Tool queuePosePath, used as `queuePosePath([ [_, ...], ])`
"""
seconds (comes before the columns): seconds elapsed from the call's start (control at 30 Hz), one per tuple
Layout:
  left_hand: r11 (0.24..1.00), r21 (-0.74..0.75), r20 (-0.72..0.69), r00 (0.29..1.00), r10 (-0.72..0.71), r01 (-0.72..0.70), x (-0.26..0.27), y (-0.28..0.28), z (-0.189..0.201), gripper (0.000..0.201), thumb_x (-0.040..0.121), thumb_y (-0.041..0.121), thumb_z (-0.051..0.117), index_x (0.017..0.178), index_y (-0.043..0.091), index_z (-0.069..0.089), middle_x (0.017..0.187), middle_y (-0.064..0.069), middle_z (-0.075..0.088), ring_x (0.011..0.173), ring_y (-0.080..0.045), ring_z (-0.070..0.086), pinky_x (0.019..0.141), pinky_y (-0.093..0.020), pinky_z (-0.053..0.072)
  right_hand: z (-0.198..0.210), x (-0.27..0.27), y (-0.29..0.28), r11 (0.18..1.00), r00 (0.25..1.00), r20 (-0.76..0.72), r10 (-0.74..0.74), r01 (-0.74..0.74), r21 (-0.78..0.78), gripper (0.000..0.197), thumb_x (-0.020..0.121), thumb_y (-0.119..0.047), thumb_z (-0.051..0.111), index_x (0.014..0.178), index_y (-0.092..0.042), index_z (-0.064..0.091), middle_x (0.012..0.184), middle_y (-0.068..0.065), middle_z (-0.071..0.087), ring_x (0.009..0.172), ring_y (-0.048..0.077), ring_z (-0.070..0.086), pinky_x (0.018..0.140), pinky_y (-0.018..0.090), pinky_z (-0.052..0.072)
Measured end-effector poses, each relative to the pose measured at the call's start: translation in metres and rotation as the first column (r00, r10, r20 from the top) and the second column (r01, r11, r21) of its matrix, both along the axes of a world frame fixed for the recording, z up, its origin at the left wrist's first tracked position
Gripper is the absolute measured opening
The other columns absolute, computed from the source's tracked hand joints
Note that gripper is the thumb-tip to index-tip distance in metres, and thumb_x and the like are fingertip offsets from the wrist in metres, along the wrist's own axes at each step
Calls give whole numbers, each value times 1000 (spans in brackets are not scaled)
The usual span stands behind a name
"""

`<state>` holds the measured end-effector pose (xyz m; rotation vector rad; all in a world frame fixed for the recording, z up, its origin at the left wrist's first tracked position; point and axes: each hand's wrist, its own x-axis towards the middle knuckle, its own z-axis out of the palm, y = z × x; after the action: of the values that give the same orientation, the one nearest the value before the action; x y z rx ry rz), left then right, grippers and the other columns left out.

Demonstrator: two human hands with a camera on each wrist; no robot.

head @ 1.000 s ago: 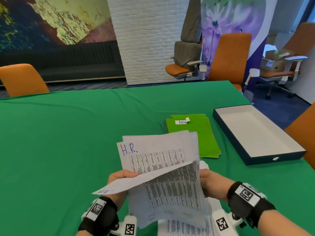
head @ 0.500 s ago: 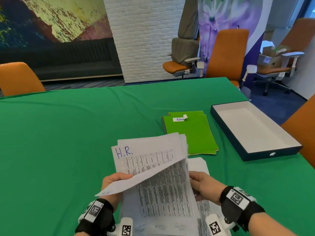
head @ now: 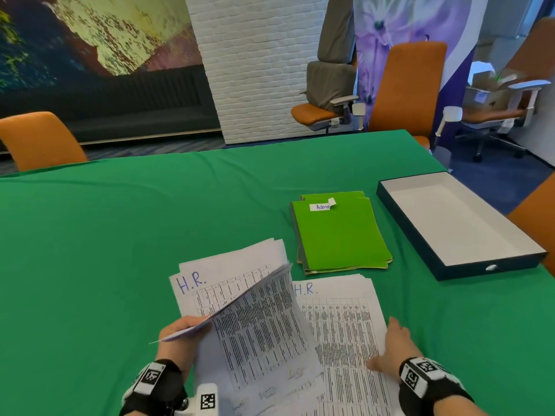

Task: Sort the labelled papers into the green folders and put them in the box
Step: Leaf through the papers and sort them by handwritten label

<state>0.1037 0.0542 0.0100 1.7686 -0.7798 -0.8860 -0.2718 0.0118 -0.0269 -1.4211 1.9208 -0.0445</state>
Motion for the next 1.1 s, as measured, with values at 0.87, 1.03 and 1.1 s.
queuePosePath([
  [0.87,1000,-21,-270,963,-7,1,-25,-7,12,17,76,-11,63,87,3,63,95,-19,67,87,-36,63,85,-54,49,23,-56,-20,964,994,112,-17,46,-260,15,89,-10,59,103,-14,60,89,1,64,82,15,59,78,25,46],
  [1.03,999,-22,-269,962,-48,43,-23,-4,16,19,79,-12,59,90,2,64,95,-17,68,89,-37,62,84,-53,50,31,-51,-20,928,991,117,-61,99,-358,10,90,-10,57,92,-19,59,97,6,66,74,18,56,73,28,46],
  [1.1,998,-14,-246,967,-67,66,-22,-4,16,18,79,-10,60,92,2,65,95,-17,69,89,-36,63,84,-54,50,48,-50,-26,875,974,213,-74,166,-455,13,92,-7,55,86,-19,57,93,5,66,76,19,58,70,28,44],
])
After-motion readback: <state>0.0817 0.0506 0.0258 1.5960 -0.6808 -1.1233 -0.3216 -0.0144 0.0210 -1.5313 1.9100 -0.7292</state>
